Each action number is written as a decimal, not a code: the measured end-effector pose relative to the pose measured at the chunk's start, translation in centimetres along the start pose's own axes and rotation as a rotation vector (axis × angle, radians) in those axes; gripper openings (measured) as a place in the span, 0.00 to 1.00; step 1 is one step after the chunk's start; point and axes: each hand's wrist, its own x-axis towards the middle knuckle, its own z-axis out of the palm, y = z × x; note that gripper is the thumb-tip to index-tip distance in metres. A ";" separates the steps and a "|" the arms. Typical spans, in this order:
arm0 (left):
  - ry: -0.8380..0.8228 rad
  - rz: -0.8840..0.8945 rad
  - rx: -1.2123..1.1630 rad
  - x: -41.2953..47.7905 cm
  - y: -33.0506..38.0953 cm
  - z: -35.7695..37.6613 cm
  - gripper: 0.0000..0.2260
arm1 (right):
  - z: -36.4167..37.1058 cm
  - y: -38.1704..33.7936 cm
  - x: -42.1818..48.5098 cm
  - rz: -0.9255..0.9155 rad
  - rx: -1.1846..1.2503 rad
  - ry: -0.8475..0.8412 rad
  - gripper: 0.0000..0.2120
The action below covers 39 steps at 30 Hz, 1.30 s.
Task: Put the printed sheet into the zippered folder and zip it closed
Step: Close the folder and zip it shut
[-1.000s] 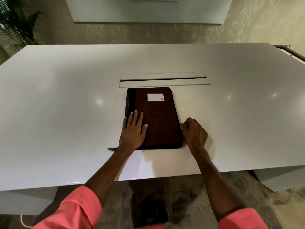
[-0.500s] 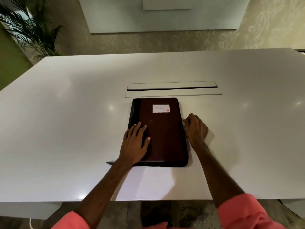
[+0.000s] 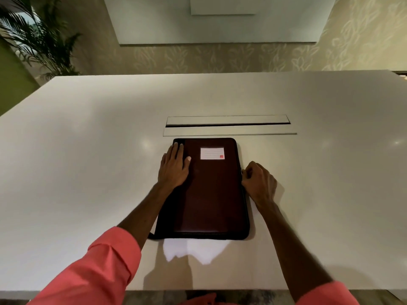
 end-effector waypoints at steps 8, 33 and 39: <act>-0.014 -0.014 -0.065 0.2 -0.8 1.3 0.32 | 0.7 0.0 1.6 0.036 0.005 0.026 0.11; 0.054 0.013 -0.068 0.2 -1.0 2.0 0.33 | 4.1 -0.2 18.5 -0.341 -0.049 -0.321 0.03; 0.051 0.018 -0.060 0.3 -1.1 2.0 0.33 | 4.9 -1.2 21.4 -0.503 -0.079 -0.402 0.04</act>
